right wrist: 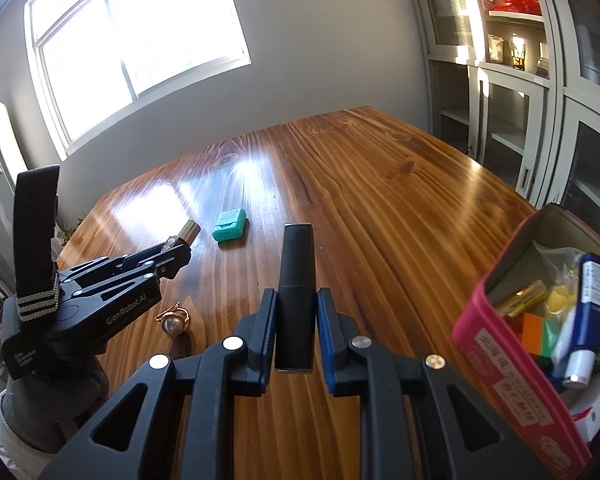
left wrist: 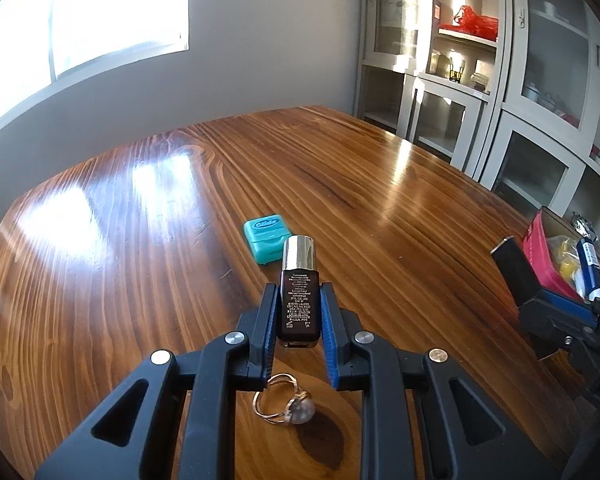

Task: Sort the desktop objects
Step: 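Carry serum bottle and black tube over the pink box and open both tools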

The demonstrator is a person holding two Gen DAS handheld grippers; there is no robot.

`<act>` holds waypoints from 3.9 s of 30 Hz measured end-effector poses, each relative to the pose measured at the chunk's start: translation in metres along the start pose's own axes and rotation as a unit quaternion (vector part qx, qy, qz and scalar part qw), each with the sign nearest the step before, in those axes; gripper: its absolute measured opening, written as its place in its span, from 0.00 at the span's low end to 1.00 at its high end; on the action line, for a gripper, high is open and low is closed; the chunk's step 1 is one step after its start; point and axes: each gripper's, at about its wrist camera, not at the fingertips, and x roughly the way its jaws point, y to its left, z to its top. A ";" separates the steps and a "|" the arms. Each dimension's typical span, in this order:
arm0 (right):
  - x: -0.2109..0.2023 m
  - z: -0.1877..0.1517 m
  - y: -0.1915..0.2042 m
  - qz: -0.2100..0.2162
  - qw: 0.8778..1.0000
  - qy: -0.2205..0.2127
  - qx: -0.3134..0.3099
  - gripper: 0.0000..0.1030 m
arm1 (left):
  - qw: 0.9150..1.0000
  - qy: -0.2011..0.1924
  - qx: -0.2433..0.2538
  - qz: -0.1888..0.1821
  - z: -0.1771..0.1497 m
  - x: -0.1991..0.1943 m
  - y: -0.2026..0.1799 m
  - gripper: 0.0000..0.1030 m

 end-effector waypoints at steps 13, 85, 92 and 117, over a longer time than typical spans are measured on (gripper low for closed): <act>-0.071 -0.010 -0.055 -0.034 0.997 -0.043 0.045 0.21 | 0.999 -0.025 0.031 -0.029 0.000 -0.024 -0.039 0.21; -0.174 -0.069 -0.175 -0.110 0.974 -0.109 0.163 0.42 | 0.969 -0.001 0.105 -0.223 0.012 -0.048 -0.195 0.21; -0.192 -0.077 -0.190 -0.110 0.971 -0.120 0.176 0.42 | 0.953 0.006 0.136 -0.269 0.010 -0.055 -0.257 0.21; -0.181 -0.078 -0.179 -0.080 0.977 -0.107 0.167 0.46 | 0.959 0.012 0.108 -0.263 0.007 -0.039 -0.253 0.50</act>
